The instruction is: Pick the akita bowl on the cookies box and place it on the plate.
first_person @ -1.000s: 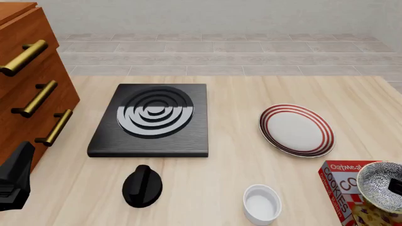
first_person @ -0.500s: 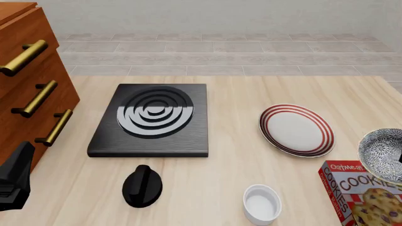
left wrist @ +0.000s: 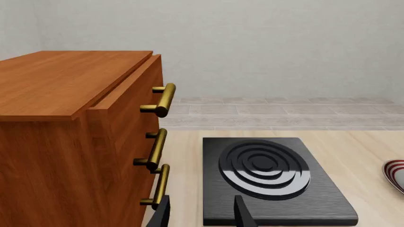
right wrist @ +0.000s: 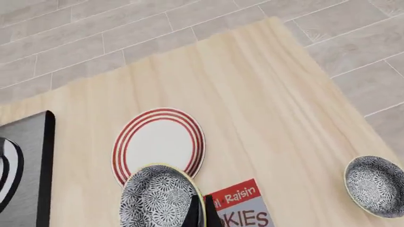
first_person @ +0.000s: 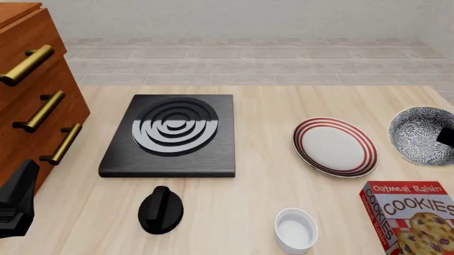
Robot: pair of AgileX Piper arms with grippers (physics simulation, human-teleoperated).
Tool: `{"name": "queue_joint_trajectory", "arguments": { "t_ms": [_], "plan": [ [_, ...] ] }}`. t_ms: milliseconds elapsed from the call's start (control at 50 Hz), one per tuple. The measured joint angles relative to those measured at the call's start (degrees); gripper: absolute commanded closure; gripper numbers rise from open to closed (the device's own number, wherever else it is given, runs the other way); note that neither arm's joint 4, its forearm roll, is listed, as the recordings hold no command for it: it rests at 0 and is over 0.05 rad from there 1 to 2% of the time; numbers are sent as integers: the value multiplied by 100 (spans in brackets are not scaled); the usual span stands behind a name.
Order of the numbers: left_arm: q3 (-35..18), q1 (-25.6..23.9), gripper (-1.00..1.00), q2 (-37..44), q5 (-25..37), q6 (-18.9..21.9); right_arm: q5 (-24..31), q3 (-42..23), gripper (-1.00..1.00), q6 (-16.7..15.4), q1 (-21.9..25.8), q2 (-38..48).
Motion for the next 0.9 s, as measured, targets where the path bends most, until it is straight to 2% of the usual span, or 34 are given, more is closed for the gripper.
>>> {"name": "queue_joint_trajectory", "arguments": {
  "t_ms": [440,900],
  "plan": [
    [0,0,-100,1,0,0,-1067,-262,100,479,705,1199],
    [0,0,-100,1,0,0,-2219,-361,100,1048,994,2413]
  ]
}}
